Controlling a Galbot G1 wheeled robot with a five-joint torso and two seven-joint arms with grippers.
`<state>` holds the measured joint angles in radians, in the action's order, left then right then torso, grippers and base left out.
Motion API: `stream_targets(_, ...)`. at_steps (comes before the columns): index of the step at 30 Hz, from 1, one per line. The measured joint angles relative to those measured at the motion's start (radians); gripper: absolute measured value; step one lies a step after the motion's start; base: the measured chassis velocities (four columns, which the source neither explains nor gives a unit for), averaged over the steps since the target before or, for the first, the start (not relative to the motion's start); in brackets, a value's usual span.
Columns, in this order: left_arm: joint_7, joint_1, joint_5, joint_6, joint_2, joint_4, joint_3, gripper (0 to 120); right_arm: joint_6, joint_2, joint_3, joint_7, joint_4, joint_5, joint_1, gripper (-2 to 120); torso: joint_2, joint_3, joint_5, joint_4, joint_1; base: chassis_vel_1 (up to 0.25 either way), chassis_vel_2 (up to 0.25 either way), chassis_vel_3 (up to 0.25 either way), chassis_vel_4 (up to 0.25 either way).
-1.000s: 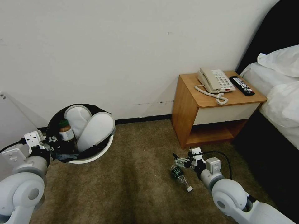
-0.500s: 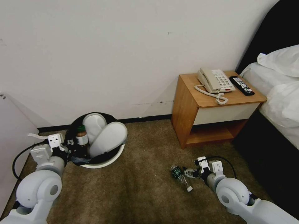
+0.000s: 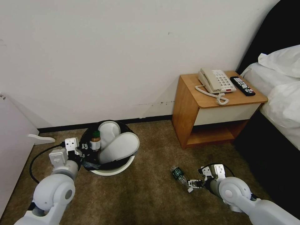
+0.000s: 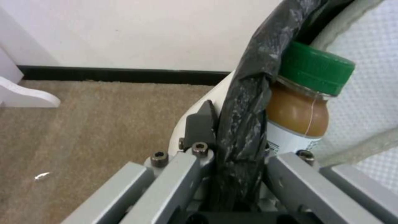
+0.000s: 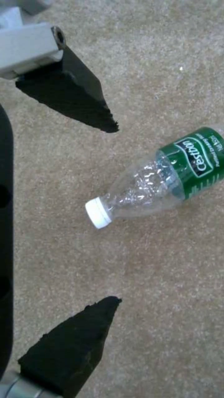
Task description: Pick up the trash bin, then pick up the garbage from the floor and place it into the trash bin.
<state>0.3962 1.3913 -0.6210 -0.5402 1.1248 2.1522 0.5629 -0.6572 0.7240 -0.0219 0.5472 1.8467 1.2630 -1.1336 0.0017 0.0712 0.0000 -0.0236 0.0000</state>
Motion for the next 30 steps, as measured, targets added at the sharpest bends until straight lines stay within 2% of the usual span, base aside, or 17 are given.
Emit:
stream_targets(14, -0.013, 0.026, 0.055, 0.03, 0.051, -0.016, -0.011, 4, -0.013, 0.032, -0.117, -0.022, -0.069, -0.105, 0.102, 100, 0.0, 0.0, -0.0001, 0.0001, 0.0, 0.0, 0.0, 0.0, 0.0)
stream_targets(21, -0.028, 0.034, 0.071, 0.05, 0.079, -0.031, 0.0, 4, -0.025, 0.089, -0.215, -0.018, -0.151, -0.117, 0.189, 100, 0.0, 0.0, -0.0001, 0.0002, 0.0, 0.0, 0.0, 0.0, 0.0)
stream_targets(30, -0.036, 0.027, 0.071, 0.062, 0.085, -0.05, 0.006, 4, -0.021, 0.156, -0.29, -0.038, -0.285, -0.136, 0.272, 100, 0.0, 0.0, 0.0001, 0.0001, 0.0, 0.0, 0.0, 0.0, 0.0)
